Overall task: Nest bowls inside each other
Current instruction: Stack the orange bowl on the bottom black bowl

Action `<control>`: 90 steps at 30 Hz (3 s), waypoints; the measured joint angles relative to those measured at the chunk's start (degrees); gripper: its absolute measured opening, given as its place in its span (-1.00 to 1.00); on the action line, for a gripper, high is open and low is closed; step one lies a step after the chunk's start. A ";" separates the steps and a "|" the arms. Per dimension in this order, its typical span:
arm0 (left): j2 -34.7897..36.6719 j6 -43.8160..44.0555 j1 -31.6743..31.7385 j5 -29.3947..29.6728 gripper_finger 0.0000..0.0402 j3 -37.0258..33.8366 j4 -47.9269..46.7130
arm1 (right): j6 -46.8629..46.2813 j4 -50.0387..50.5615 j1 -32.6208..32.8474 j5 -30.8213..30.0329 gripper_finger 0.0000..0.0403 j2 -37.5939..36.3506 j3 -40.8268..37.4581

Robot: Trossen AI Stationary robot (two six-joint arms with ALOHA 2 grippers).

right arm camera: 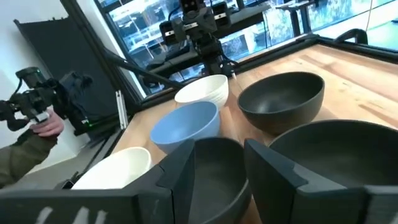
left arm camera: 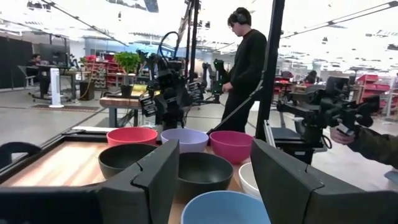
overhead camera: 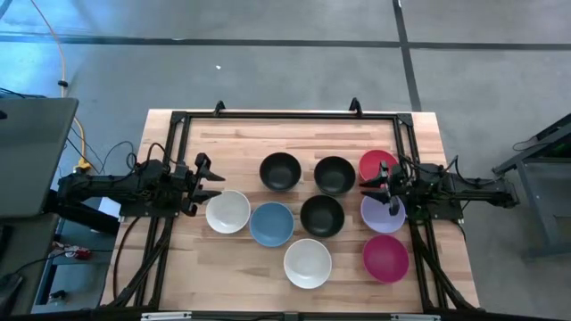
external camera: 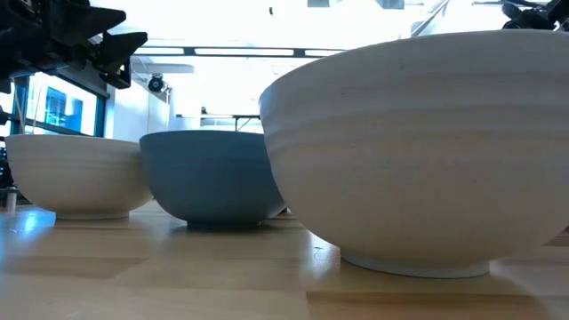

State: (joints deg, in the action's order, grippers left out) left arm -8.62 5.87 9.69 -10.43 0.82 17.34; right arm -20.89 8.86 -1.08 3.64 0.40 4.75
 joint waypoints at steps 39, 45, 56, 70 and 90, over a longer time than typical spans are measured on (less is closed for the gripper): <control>0.00 -0.02 0.01 0.63 -0.06 0.00 0.24 | -21.31 3.14 -0.02 -4.76 -0.35 0.02 0.00; 0.00 -0.02 0.01 0.61 -0.06 0.00 0.15 | -16.22 -1.46 -0.02 -4.74 -0.35 0.00 0.00; 0.00 -0.02 0.05 0.61 -0.06 0.00 0.08 | -9.60 -4.84 -0.02 5.41 -0.35 0.00 0.00; -0.86 -0.47 0.05 4.97 -0.06 0.00 -0.04 | 5.85 5.96 0.00 2.93 -0.35 16.43 15.82; -20.58 -0.49 -0.01 4.87 -0.06 12.58 -8.49 | 24.83 50.70 -0.07 -6.71 -0.35 59.55 65.74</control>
State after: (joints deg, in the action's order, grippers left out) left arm -29.20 5.38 9.68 -5.56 13.40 8.85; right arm 3.94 59.57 -1.15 -3.07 59.95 70.50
